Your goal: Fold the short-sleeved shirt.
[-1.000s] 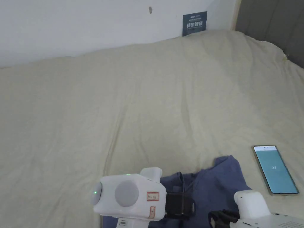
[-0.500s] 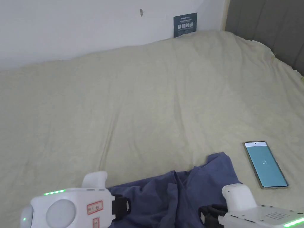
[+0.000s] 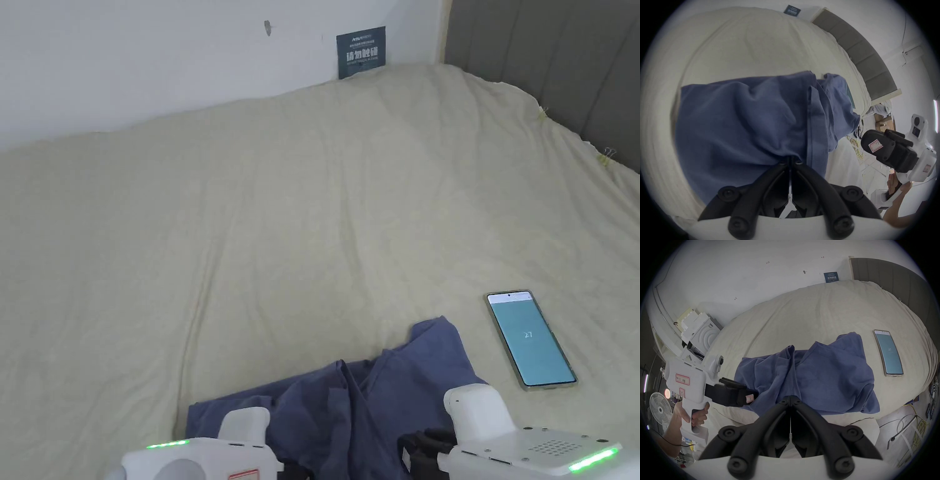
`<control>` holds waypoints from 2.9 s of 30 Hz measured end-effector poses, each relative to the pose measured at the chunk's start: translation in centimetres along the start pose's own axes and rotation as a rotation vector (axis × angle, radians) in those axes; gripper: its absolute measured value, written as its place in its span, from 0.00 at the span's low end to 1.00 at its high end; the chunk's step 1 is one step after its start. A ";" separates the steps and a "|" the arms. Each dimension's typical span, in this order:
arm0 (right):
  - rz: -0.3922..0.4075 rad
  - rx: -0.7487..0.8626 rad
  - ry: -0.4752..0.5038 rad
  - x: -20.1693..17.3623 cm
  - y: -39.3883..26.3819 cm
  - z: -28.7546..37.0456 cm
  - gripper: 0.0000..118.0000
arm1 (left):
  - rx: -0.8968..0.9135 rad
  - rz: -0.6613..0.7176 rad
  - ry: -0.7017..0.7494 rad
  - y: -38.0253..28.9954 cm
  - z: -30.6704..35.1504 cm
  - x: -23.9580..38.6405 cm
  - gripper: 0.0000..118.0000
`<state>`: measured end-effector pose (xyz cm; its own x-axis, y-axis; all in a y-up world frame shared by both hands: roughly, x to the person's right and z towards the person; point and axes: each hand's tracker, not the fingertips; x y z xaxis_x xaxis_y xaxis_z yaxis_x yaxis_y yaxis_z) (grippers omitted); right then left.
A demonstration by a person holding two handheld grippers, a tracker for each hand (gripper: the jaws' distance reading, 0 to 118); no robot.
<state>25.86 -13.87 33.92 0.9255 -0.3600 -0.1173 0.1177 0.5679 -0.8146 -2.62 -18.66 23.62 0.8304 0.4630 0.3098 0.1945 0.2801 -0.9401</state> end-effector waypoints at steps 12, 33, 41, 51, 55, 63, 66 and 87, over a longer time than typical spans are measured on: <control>-0.043 0.005 -0.037 1.8 -0.5 1.2 0.03 | -0.074 -0.146 -0.112 3.2 -5.7 9.0 0.02; 0.061 0.001 -0.035 -3.0 1.2 0.9 0.03 | 0.195 0.179 -0.019 -2.1 7.3 -6.3 0.02; 0.132 -0.044 -0.008 -6.1 2.0 -1.2 0.03 | 0.205 0.268 -0.032 -3.2 7.6 -8.2 0.94; 0.170 -0.081 -0.015 -7.0 2.6 -2.3 0.03 | 0.124 0.258 -0.070 -2.7 5.2 -12.1 0.94; 0.170 -0.085 -0.015 -6.8 2.7 -2.2 0.03 | 0.160 0.294 -0.096 -3.0 5.5 -11.3 0.92; 0.159 -0.107 -0.012 -6.6 2.4 -3.1 0.03 | 0.178 0.373 -0.131 -1.5 4.0 -13.6 0.92; 0.165 -0.122 -0.008 -6.8 2.3 -3.5 0.03 | 0.163 0.341 -0.110 -1.1 4.1 -11.6 0.92; 0.151 -0.157 -0.029 -6.2 1.8 -3.8 0.03 | 0.160 0.300 -0.100 -0.8 5.8 -11.9 0.05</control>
<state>18.92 -13.44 31.04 0.9385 -0.2568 -0.2306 -0.0790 0.4905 -0.8678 -15.72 -19.49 21.53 0.7815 0.6224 0.0429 -0.1413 0.2436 -0.9595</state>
